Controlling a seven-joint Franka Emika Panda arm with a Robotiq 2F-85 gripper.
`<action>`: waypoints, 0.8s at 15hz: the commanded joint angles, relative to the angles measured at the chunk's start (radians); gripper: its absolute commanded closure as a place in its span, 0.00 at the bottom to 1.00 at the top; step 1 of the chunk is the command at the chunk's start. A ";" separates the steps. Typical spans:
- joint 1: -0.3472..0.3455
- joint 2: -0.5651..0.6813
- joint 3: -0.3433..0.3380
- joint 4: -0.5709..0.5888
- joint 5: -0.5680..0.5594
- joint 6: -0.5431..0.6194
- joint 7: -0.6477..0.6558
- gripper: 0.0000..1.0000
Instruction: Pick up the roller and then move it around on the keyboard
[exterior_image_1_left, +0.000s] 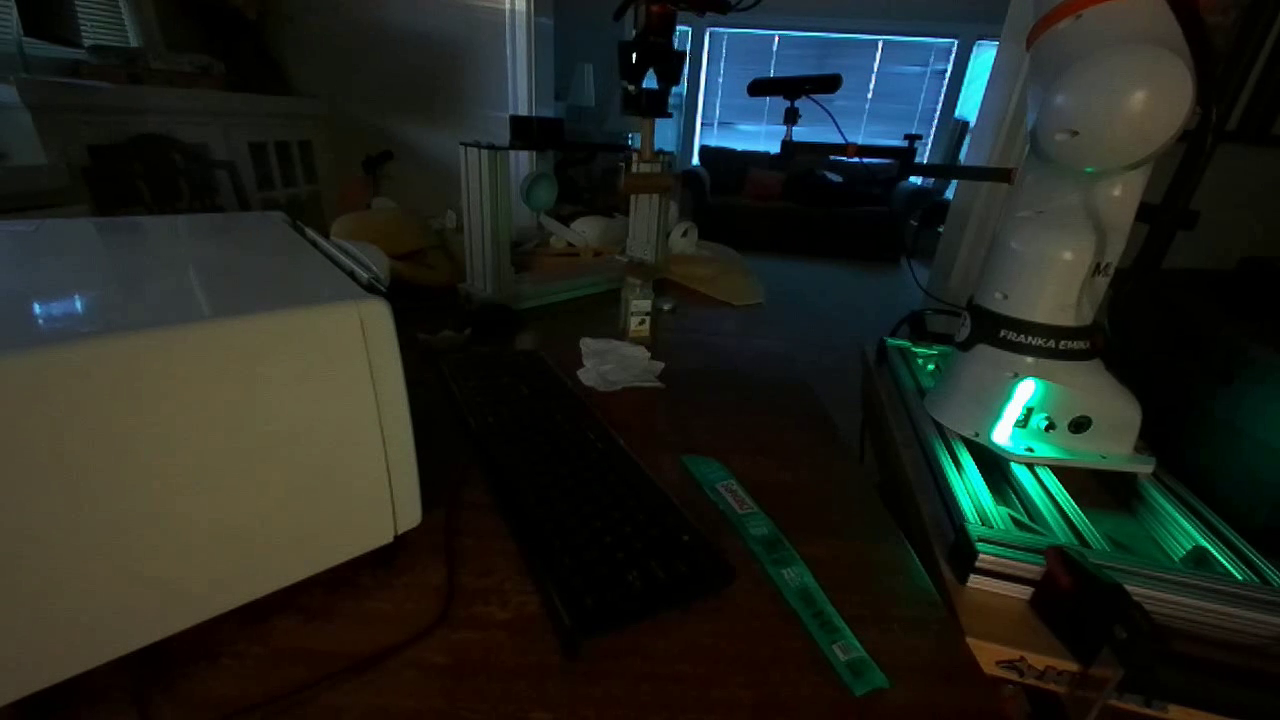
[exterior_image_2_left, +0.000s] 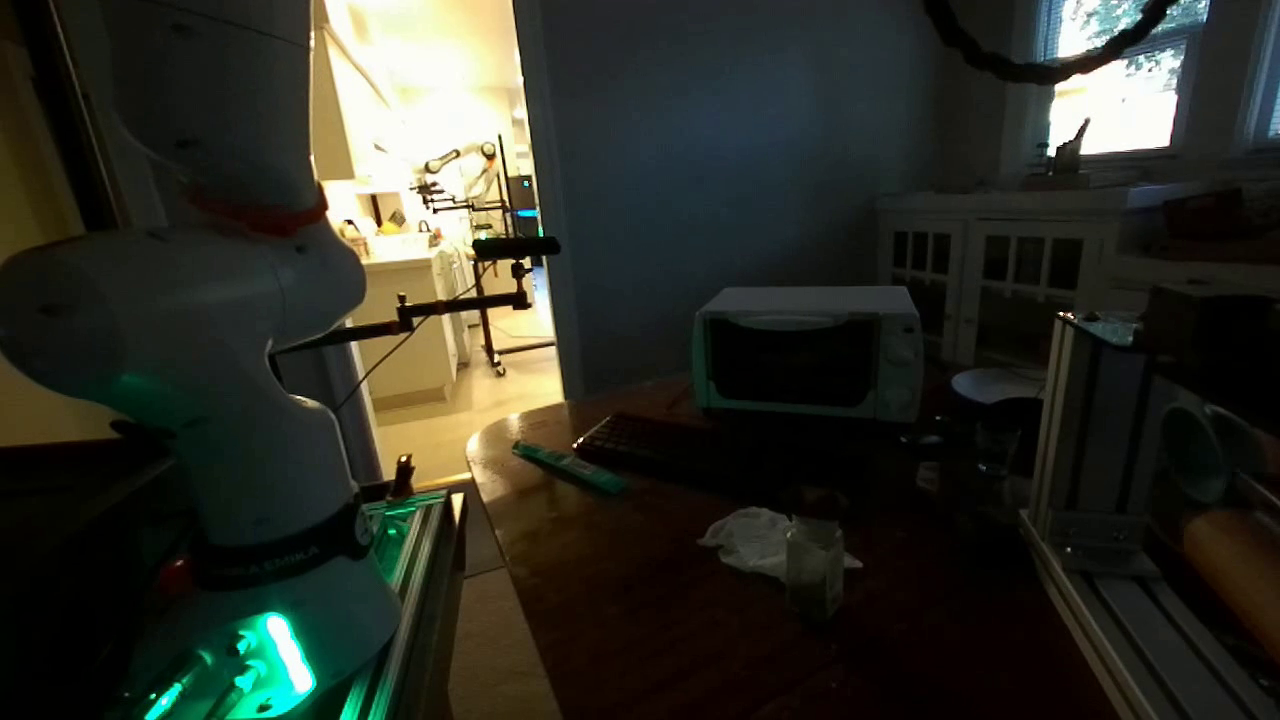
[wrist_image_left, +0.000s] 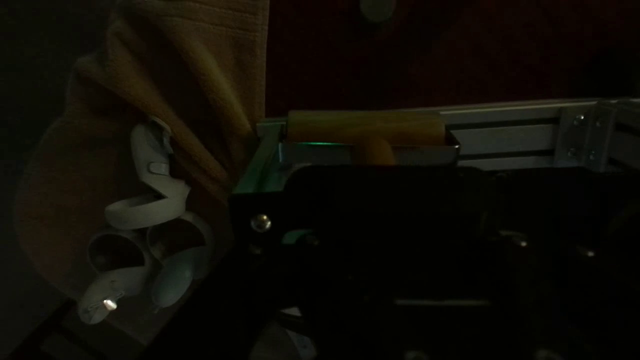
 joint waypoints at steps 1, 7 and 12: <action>0.038 -0.118 -0.014 -0.146 -0.062 -0.008 0.026 0.67; 0.119 -0.313 0.017 -0.343 -0.069 -0.022 0.196 0.67; 0.209 -0.486 0.110 -0.514 -0.101 0.053 0.422 0.67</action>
